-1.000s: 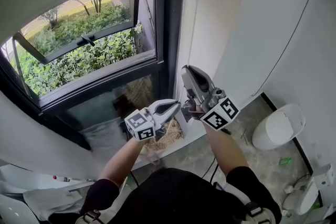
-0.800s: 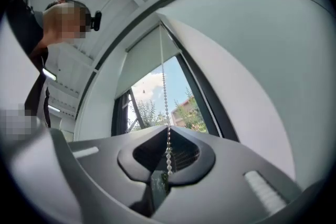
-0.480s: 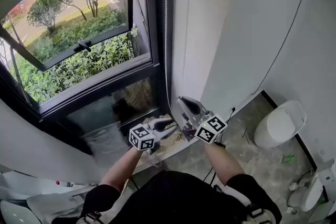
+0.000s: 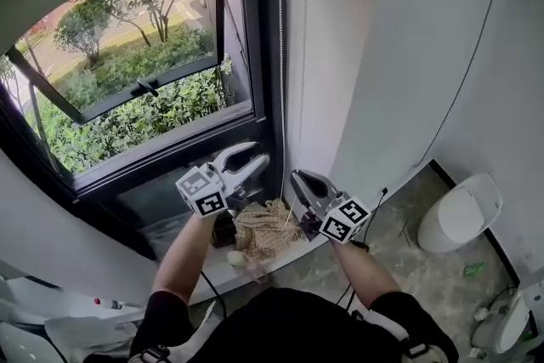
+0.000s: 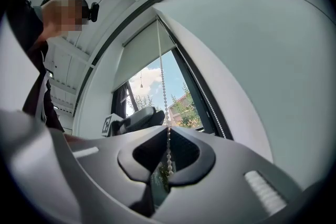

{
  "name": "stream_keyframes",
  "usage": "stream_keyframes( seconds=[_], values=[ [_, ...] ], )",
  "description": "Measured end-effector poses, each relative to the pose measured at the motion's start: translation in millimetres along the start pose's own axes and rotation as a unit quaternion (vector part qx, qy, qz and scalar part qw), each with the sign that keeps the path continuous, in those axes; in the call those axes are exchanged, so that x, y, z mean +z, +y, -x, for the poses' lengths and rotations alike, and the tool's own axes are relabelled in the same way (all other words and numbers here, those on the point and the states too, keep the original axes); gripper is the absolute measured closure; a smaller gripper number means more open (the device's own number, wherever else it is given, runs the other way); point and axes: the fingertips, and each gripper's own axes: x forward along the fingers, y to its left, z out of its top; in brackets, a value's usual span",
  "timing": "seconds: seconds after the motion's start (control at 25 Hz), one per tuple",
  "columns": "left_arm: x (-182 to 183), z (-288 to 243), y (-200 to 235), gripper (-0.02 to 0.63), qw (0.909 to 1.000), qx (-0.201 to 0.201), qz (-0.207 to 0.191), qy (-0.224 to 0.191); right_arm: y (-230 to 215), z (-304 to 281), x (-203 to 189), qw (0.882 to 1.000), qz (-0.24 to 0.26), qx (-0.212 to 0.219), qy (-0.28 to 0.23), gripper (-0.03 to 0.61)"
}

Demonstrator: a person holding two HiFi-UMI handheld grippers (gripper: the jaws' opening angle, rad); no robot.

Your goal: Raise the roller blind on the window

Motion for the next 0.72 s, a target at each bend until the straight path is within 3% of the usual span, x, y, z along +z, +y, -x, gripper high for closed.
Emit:
stream_keyframes(
  seconds=[0.2, 0.4, 0.6, 0.72],
  values=[
    [47, -24, -7, 0.471, 0.9987, -0.032, 0.02, -0.035, 14, -4, -2, 1.0, -0.007, 0.008, 0.0, 0.561],
    [91, -52, -20, 0.471, 0.9919, -0.061, 0.083, -0.074, 15, -4, -3, 1.0, -0.008, 0.011, 0.001, 0.561],
    [114, -82, -39, 0.469, 0.9923, -0.083, 0.049, -0.077, 13, 1, 1, 1.0, -0.007, 0.01, 0.005, 0.561],
    [124, -89, -45, 0.469, 0.99, -0.096, 0.049, -0.091, 11, 2, 1, 1.0, -0.009, 0.007, 0.004, 0.561]
  ],
)
